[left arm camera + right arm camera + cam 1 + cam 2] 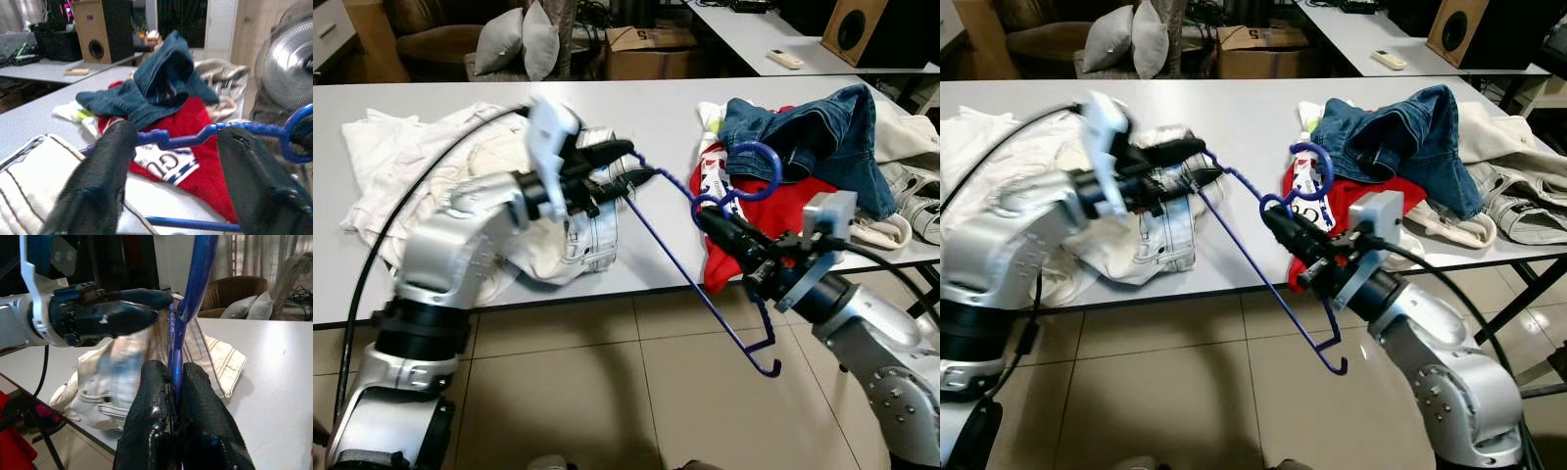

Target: Hang hanger

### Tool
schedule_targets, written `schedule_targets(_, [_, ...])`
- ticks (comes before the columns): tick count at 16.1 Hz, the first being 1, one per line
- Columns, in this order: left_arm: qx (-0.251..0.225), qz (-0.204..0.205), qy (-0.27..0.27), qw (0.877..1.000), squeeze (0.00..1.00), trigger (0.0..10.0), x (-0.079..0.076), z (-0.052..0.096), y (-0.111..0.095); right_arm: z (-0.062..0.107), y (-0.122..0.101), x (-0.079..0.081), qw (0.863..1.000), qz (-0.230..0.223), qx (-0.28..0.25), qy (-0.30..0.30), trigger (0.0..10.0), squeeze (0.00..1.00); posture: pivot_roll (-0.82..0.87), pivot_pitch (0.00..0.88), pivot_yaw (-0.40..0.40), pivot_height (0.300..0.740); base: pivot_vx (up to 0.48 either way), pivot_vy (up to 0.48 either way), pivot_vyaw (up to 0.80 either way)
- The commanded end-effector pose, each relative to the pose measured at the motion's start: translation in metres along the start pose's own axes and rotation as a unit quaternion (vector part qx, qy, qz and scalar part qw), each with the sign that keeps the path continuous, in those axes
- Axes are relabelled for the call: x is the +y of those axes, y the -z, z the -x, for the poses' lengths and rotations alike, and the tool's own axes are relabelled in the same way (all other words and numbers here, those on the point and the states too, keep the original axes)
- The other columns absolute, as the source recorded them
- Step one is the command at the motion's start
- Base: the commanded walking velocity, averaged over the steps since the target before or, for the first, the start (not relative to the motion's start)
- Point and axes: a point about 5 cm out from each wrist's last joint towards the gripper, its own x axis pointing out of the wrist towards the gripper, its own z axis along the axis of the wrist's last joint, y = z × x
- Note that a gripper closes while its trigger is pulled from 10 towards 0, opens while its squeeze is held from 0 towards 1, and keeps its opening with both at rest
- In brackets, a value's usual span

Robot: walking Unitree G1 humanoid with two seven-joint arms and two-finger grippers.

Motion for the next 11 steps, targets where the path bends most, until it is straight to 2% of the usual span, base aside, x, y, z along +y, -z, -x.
schedule_targets(1, [0.031, -0.029, -0.038, 0.998, 0.00, 10.0, 0.006, -0.002, 0.006, 0.000, -0.008, 0.002, 1.000, 0.012, -0.020, -0.005, 10.0, 0.00, -0.01, 0.000, 0.004, 0.723, 0.000, 0.000, 0.00])
schedule_targets(4, [0.062, -0.101, -0.086, 0.989, 0.00, 10.0, 0.011, -0.007, 0.011, 0.000, -0.006, 0.004, 1.000, 0.012, -0.019, -0.007, 10.0, 0.00, -0.01, 0.000, 0.003, 0.723, 0.000, 0.000, 0.00])
schedule_targets(6, [0.048, -0.174, -0.131, 0.975, 0.00, 10.0, 0.020, -0.006, -0.003, 0.000, -0.005, 0.005, 1.000, 0.014, -0.017, -0.010, 10.0, 0.00, -0.01, 0.000, 0.001, 0.723, 0.000, 0.000, 0.00])
schedule_targets(8, [0.047, -0.195, -0.141, 0.969, 0.00, 10.0, 0.022, -0.004, -0.011, 0.000, -0.005, 0.005, 1.000, 0.015, -0.015, -0.011, 10.0, 0.00, -0.01, 0.000, -0.001, 0.723, 0.000, 0.000, 0.00])
schedule_targets(11, [0.066, -0.224, -0.156, 0.960, 0.00, 10.0, 0.025, -0.003, -0.011, -0.001, -0.003, 0.006, 1.000, 0.015, -0.012, -0.017, 10.0, 0.00, -0.01, 0.000, -0.004, 0.723, 0.000, 0.000, 0.00])
